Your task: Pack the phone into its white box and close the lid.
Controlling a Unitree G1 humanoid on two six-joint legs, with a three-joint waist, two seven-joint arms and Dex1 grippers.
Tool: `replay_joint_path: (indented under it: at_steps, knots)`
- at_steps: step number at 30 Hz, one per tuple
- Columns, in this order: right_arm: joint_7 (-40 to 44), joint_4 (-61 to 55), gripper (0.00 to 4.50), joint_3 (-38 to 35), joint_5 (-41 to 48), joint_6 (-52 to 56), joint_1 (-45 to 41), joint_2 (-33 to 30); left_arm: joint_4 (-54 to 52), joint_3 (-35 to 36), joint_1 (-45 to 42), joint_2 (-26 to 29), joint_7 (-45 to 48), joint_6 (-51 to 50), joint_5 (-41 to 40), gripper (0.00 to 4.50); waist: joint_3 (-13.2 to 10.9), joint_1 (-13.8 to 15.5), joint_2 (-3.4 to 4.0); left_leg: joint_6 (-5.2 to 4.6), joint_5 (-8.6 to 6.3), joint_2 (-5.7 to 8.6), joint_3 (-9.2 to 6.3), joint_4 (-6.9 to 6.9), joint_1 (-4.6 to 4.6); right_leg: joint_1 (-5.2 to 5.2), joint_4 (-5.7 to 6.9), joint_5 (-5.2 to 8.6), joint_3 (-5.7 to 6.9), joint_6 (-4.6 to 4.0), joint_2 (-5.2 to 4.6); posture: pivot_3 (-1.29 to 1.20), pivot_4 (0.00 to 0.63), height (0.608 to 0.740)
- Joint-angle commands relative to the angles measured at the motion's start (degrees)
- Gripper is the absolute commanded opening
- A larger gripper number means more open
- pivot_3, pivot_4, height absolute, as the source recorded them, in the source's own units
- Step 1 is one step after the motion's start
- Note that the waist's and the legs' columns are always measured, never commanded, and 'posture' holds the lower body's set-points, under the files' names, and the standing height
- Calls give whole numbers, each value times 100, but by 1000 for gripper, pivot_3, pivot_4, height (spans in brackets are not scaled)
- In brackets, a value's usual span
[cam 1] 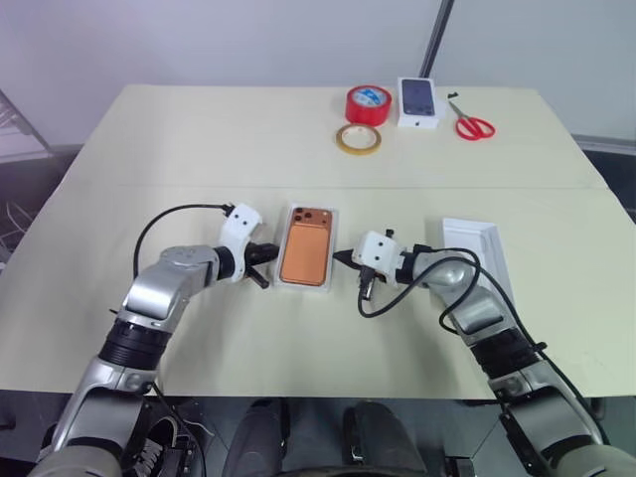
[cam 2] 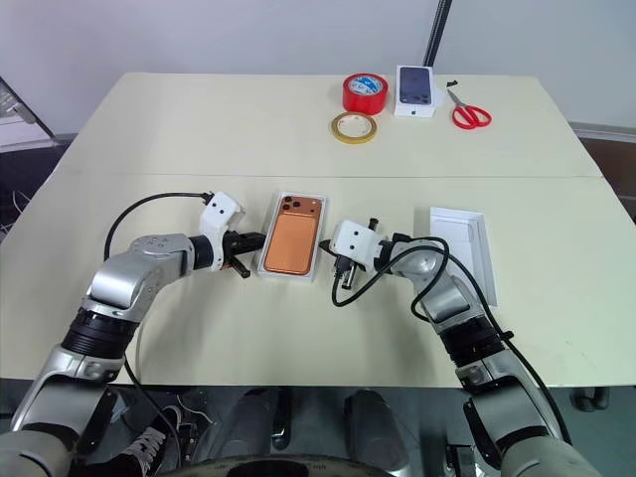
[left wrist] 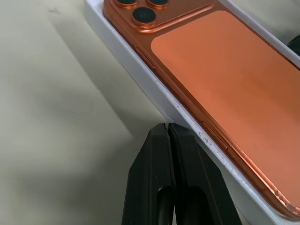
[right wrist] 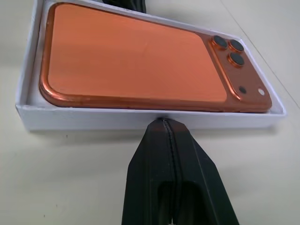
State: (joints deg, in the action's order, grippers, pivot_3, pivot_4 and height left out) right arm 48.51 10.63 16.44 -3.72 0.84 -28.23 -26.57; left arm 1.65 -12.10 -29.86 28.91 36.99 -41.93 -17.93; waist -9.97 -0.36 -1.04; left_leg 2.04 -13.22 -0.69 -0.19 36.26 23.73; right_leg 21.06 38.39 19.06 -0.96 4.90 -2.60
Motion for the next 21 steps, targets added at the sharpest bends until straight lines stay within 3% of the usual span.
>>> replay_joint_path:
  at_steps: [1,6,11,21]
  knots:
    - [124,-308,0,-186,71,-110,35,-255,26,-448,-147,-634,260,-49,-85,111,1,66,2,-4,0,2,0,0,-2,-4,-1,0,1,0,-3,0,150,740]
    - [341,-599,0,-572,223,-26,488,-908,423,-529,-567,-1651,188,115,92,111,0,268,4,-37,-12,14,-7,31,3,-29,-19,1,12,3,-9,0,150,740]
    - [406,-744,0,-1022,306,-21,1019,-1367,740,-754,-708,-2376,348,243,256,111,2,266,8,-60,-25,9,-5,75,27,-28,-20,-4,11,12,-7,0,150,740]
    - [410,-892,0,-1527,313,-37,1626,-1834,1097,-913,-870,-2713,565,620,636,111,2,242,10,-62,-26,10,-5,82,29,-31,-23,-6,11,17,-5,0,150,740]
